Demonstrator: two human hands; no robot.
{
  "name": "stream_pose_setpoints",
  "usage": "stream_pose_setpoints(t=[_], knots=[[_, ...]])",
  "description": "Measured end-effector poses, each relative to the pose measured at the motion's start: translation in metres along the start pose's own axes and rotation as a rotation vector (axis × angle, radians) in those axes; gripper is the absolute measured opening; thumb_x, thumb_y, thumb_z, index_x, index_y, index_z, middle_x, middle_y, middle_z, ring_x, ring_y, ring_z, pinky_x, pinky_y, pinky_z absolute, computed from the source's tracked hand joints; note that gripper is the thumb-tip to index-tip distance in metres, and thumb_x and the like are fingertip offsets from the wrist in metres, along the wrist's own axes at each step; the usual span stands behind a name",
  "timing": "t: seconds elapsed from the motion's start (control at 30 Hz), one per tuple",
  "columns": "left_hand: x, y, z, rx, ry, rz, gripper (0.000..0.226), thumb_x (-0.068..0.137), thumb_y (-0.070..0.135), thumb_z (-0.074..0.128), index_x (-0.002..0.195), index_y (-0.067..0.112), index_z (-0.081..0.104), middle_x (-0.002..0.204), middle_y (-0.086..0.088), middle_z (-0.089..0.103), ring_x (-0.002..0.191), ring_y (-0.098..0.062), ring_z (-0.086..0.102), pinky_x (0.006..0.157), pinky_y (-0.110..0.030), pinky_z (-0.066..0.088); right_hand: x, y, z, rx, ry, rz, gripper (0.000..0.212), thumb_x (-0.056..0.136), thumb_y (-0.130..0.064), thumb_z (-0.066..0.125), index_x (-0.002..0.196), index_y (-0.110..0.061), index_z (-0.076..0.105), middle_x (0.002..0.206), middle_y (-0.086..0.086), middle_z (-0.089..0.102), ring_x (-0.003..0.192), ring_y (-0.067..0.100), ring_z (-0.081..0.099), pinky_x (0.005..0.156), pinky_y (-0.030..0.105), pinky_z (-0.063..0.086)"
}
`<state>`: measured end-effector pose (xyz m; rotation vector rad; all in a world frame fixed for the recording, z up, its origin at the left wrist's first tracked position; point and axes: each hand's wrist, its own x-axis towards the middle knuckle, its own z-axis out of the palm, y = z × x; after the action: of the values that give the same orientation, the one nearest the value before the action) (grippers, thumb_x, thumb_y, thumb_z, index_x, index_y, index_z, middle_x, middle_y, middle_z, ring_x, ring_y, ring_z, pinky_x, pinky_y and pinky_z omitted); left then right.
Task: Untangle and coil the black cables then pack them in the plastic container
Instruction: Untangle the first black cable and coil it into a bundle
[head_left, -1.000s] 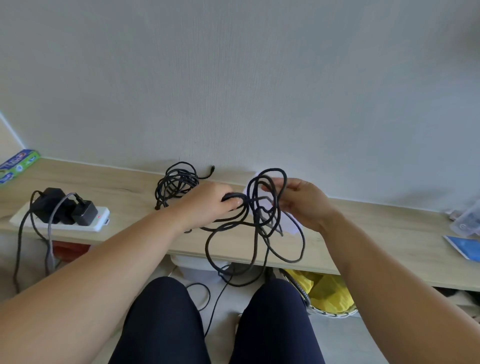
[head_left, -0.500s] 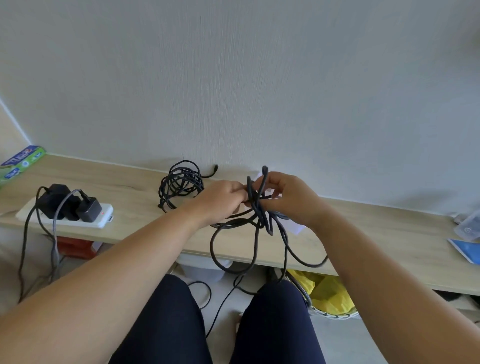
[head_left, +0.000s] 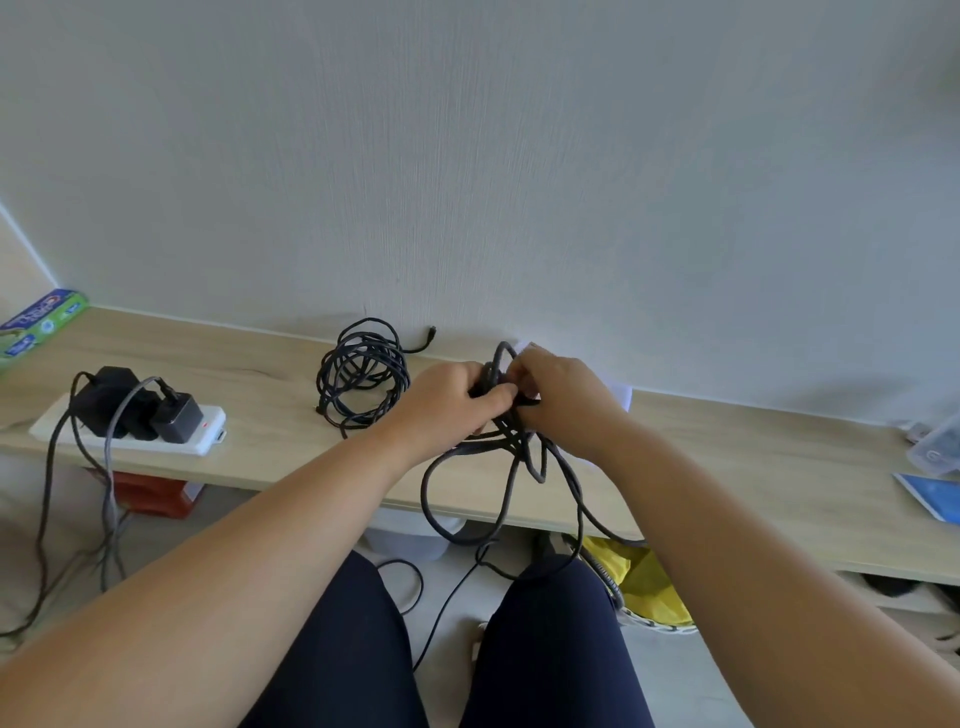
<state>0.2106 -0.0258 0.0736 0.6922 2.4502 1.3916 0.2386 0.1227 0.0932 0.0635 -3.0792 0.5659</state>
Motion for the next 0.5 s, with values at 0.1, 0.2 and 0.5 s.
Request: stream_pose_setpoints(t=[0.1,0.2,0.5], knots=[[0.0,-0.005,-0.004,-0.029,0.068,-0.051,0.022,0.096,0.031,0.051,0.074,0.026,0.056,0.053,0.01,0.054,0.044,0.001,0.047,0.047,-0.011,0.035,0.001,0.0,0.006,-0.033,-0.069,-0.028,0.021,0.092,-0.021,0.055,0.111,-0.016,0.062,0.1,0.004,0.065,0.089,0.021,0.06,0.072,0.03,0.047],[0.001,-0.006,-0.004,-0.076,0.062,-0.081,0.021,0.091,0.041,0.057,0.082,0.022,0.062,0.057,0.013,0.057,0.053,0.001,0.052,0.052,-0.01,0.037,0.003,0.0,0.014,-0.164,-0.07,-0.037,0.016,0.096,-0.017,0.044,0.103,-0.013,0.058,0.097,0.007,0.065,0.091,0.025,0.06,0.068,0.028,0.041],[0.006,0.001,-0.007,-0.003,-0.009,-0.097,0.02,0.079,0.032,0.071,0.092,0.018,0.064,0.088,0.001,0.066,0.085,-0.012,0.061,0.074,-0.023,0.043,0.004,0.001,0.007,-0.082,-0.07,-0.041,0.011,0.093,-0.018,0.049,0.097,-0.014,0.059,0.082,-0.001,0.055,0.077,0.019,0.051,0.062,0.026,0.036]])
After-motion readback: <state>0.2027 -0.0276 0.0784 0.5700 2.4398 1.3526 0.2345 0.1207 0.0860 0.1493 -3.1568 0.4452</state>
